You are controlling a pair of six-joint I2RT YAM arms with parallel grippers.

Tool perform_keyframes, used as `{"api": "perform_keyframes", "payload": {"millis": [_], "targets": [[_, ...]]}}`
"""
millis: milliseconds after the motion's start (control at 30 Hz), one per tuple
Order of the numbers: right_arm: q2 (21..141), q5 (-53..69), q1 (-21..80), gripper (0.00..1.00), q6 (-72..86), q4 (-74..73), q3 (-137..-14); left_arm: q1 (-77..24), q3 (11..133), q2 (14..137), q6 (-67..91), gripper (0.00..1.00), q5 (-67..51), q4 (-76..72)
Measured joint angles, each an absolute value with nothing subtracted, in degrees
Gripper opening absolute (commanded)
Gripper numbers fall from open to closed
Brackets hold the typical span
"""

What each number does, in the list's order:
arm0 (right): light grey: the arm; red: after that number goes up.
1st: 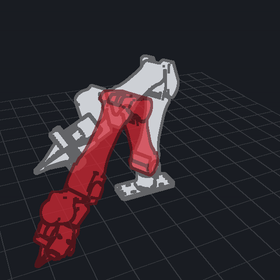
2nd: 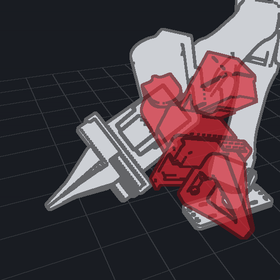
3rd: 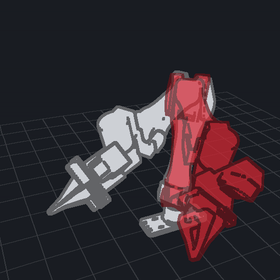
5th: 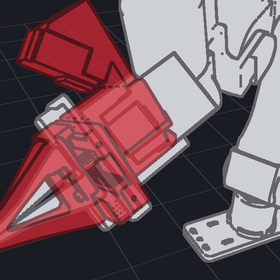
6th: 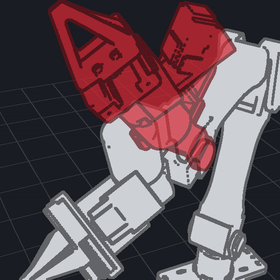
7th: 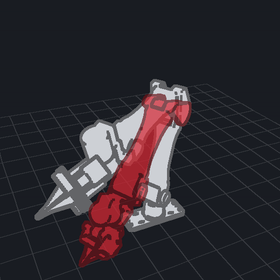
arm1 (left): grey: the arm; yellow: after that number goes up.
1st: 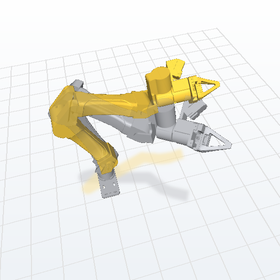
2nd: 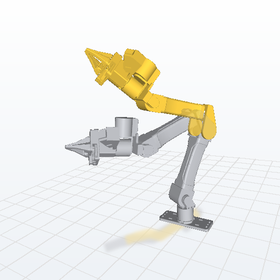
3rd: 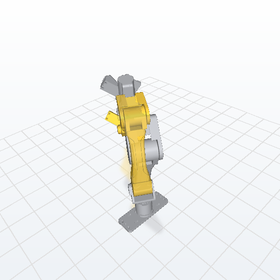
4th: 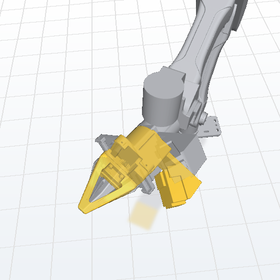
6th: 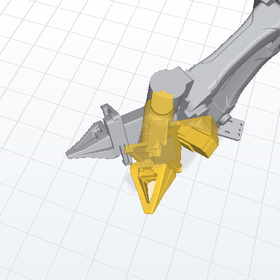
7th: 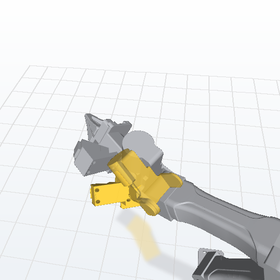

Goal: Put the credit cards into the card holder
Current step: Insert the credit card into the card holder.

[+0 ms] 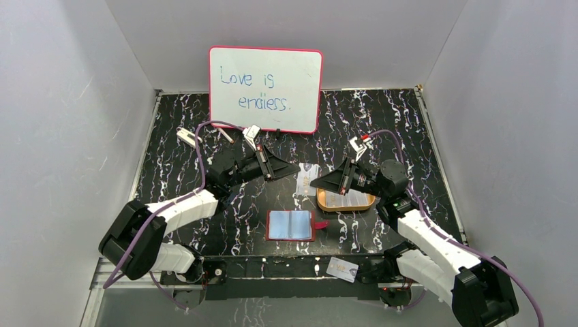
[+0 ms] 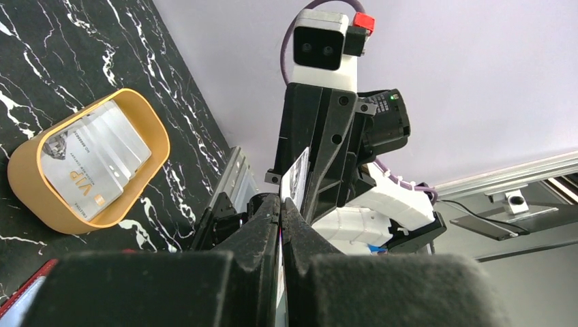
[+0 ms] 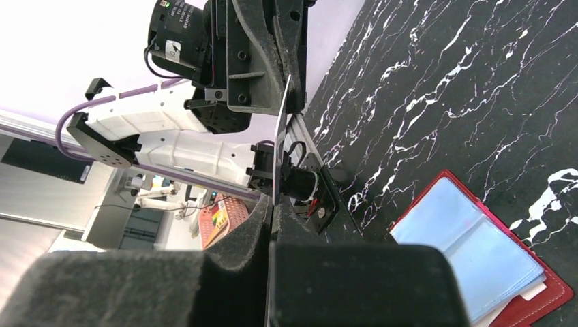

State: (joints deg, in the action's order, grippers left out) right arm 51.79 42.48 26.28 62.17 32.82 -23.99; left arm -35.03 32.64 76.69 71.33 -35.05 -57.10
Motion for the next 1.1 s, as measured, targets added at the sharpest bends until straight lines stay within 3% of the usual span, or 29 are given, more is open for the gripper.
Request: {"api": "perform_keyframes", "payload": {"millis": [133, 167, 267, 300, 367, 467, 600, 800, 933, 1100], "targets": [[51.8, 42.8, 26.3, 0.0, 63.0, 33.9, -23.6, -35.0, 32.6, 76.8, 71.8, 0.0, -35.0, -57.5], [51.8, 42.8, 26.3, 0.0, 63.0, 33.9, -23.6, -35.0, 32.6, 76.9, 71.9, 0.07, -35.1, -57.5], [51.5, 42.7, 26.3, 0.0, 61.6, 32.0, -23.6, -35.0, 32.3, 76.9, 71.8, 0.45, -35.1, -57.6], [51.2, 42.7, 26.3, 0.0, 60.8, 30.7, -23.7, -35.0, 32.1, 76.8, 71.2, 0.53, -35.2, -57.1], [50.5, 42.3, 26.3, 0.0, 58.3, 26.5, -24.5, -34.8, 31.1, 75.8, 70.2, 0.62, -35.0, -54.1], [49.9, 41.6, 26.3, 0.0, 54.8, 20.1, -25.3, -34.2, 29.5, 71.3, 66.8, 0.68, -33.2, -44.8], [50.4, 39.6, 27.6, 0.0, 51.8, 14.3, -25.0, -33.8, 29.6, 61.3, 60.1, 0.64, -27.1, -28.6], [56.6, 35.2, 34.8, 0.0, 51.5, 14.5, -21.8, -33.6, 30.1, 55.4, 52.1, 0.37, -17.8, -7.1], [63.0, 32.2, 40.3, 0.0, 53.3, 16.8, -20.6, -33.5, 26.1, 55.6, 51.1, 0.25, -16.7, -1.3], [68.4, 30.0, 42.3, 0.0, 57.6, 22.3, -18.7, -33.5, 21.7, 55.6, 52.1, 0.2, -16.8, 1.1]]}}
